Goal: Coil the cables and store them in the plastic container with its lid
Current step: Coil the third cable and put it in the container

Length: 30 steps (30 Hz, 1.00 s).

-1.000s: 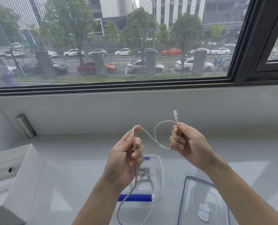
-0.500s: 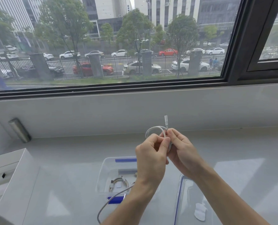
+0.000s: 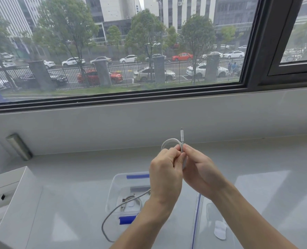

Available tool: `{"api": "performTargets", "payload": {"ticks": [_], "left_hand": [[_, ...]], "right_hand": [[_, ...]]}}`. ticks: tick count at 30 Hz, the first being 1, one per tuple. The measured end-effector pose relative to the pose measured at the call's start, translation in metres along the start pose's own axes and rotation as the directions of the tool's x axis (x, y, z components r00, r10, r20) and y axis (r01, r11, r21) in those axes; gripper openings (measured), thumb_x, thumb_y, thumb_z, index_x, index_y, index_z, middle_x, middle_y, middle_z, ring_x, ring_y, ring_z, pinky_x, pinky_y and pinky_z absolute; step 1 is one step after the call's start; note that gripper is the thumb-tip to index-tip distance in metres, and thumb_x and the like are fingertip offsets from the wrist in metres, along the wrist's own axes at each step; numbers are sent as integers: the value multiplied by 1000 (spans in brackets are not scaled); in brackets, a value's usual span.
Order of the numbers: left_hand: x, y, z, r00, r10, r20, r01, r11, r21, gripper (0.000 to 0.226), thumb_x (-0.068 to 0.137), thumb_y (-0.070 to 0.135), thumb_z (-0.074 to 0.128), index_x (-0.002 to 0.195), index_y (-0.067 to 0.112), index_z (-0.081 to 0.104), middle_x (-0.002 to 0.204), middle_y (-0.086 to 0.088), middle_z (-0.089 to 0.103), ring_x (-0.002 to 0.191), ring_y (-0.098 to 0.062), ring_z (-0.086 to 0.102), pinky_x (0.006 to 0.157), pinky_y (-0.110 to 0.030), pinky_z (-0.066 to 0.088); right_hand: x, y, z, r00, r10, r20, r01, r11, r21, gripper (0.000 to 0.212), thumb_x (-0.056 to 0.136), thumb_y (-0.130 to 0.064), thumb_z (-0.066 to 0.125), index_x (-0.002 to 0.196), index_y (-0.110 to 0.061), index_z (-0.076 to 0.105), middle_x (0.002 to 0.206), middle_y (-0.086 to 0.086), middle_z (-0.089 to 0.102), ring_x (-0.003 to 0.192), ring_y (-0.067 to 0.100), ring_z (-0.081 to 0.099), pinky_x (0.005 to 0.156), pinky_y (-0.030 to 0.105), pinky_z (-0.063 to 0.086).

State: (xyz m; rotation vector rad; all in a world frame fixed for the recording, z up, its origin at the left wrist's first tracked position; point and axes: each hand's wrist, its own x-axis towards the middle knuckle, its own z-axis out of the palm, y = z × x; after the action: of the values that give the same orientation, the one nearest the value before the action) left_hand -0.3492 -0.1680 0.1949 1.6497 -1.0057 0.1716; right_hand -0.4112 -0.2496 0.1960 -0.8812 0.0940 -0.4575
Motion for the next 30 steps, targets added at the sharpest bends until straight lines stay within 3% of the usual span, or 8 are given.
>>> {"api": "performTargets", "payload": {"ticks": [5, 9, 11, 15, 19, 23, 27, 30], "left_hand": [[-13, 1, -1, 991, 113, 74, -123, 982, 141, 9, 89, 22, 56, 95, 21, 63, 97, 4, 56, 64, -18, 57, 57, -36, 51], [-25, -15, -13, 987, 138, 77, -149, 977, 151, 6, 83, 24, 66, 85, 23, 61, 105, 7, 51, 58, -4, 50, 55, -13, 44], [-29, -27, -22, 991, 89, 99, -104, 982, 155, 10, 80, 31, 66, 79, 21, 63, 93, 9, 54, 57, -4, 51, 55, -16, 43], [-34, -52, -44, 947, -55, 317, 35, 997, 68, 18, 85, 29, 66, 73, 15, 65, 56, 9, 56, 50, -7, 46, 51, -22, 39], [-34, -69, -69, 820, -263, 508, 302, 953, 6, 25, 92, 19, 56, 71, 7, 62, 41, 10, 46, 38, -5, 38, 46, -22, 32], [-29, -85, -103, 579, -380, 722, 686, 705, -180, 33, 94, 28, 44, 70, 11, 59, 43, -3, 44, 35, -14, 36, 39, -21, 30], [-19, -89, -111, 511, -442, 737, 860, 268, -435, 26, 92, 20, 42, 78, 3, 55, 39, -1, 36, 28, -11, 30, 32, -16, 23], [-5, -85, -104, 499, -420, 758, 847, 51, -529, 13, 81, 14, 60, 86, 2, 62, 43, 1, 39, 29, -8, 32, 27, -17, 22]], "right_hand": [[7, -6, 2, 995, 21, -98, -6, 990, 144, 28, 93, -29, 40, 74, -14, 54, 83, 5, 61, 77, 19, 62, 72, 31, 55], [10, -14, -1, 989, -33, -142, 57, 984, 168, 27, 92, -29, 38, 71, -14, 46, 61, 1, 50, 63, 19, 59, 76, 34, 52], [10, -20, -3, 988, -56, -146, 84, 976, 200, 26, 91, -28, 39, 70, -15, 45, 52, -2, 40, 50, 14, 48, 71, 30, 49], [10, -33, -10, 991, -23, -130, 57, 963, 262, 34, 97, -27, 33, 67, -16, 45, 48, -5, 29, 36, 9, 29, 40, 20, 32], [6, -39, -13, 996, 9, -85, 13, 966, 258, 37, 96, -27, 35, 64, -17, 48, 47, -7, 28, 39, 10, 12, 39, 20, 20], [2, -41, -20, 999, 47, -13, -42, 970, 241, 34, 96, -27, 35, 66, -17, 48, 51, -7, 20, 40, 10, 10, 38, 21, 20], [3, -34, -19, 994, 103, 30, -107, 977, 186, 33, 97, -27, 34, 67, -16, 46, 48, -7, 24, 39, 10, 11, 38, 21, 20], [6, -27, -14, 995, 103, 7, -103, 994, 36, 30, 96, -28, 35, 69, -16, 43, 48, -7, 26, 37, 9, 13, 38, 22, 19]]}}
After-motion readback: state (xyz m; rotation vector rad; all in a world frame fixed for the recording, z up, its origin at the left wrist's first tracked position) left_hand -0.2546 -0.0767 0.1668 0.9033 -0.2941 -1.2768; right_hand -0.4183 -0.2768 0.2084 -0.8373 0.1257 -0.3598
